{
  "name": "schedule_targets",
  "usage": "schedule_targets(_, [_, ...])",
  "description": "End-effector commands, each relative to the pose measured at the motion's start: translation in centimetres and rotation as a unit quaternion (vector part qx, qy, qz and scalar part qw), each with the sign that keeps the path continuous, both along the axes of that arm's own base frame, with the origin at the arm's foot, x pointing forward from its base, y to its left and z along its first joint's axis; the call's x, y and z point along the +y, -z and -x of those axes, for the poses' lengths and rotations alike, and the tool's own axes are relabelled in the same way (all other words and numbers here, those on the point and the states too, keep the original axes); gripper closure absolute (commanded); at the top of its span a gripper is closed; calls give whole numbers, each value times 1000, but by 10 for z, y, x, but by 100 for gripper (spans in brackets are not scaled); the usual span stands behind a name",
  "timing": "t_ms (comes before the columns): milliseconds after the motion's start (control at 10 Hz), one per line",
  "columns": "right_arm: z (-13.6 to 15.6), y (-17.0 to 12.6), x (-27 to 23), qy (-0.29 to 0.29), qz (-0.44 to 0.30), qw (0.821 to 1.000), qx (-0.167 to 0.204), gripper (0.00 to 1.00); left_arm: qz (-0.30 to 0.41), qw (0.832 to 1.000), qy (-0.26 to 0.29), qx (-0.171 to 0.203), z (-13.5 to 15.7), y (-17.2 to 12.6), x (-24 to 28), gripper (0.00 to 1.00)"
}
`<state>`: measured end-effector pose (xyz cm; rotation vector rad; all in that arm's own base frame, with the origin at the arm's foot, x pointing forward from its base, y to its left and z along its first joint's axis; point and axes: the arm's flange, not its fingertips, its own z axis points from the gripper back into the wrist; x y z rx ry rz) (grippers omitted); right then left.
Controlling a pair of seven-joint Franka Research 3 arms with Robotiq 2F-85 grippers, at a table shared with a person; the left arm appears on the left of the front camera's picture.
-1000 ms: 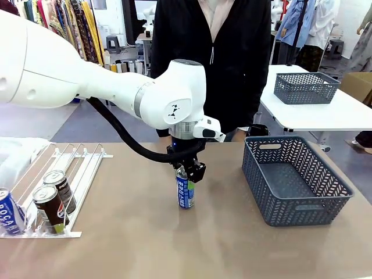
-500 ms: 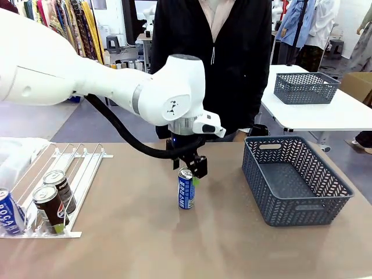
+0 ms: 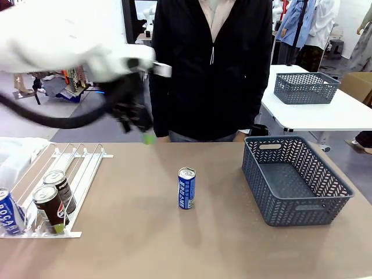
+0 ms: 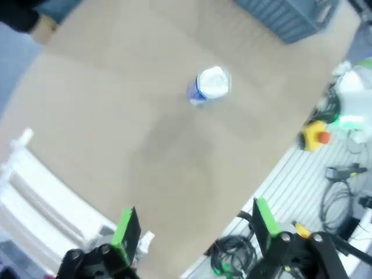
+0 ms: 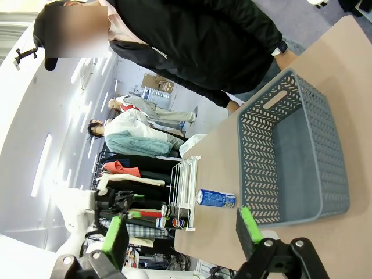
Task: Retrieve and store the cans from the dispenser.
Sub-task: Pick up one can from the Automatic Can Dispenser and place it in the middle of the table.
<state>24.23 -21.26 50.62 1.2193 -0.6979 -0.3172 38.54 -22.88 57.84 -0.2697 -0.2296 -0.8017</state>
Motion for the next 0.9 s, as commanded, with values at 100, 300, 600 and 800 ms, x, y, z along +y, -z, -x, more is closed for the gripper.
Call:
schedule_targets(100, [-3,-2,0,3,-5,1000,-18,0,126,985,-96,68,9,4,228,0])
schedule_targets(300, [-3,-2,0,3,-5,1000,-18,0,293,942,-122,111,22,40,349,0])
schedule_targets(600, [-3,-2,0,3,-5,1000,-18,0,485,850,-140,148,35,110,432,0])
schedule_targets(800, [-3,-2,0,3,-5,1000,-18,0,369,912,-139,110,68,80,416,0])
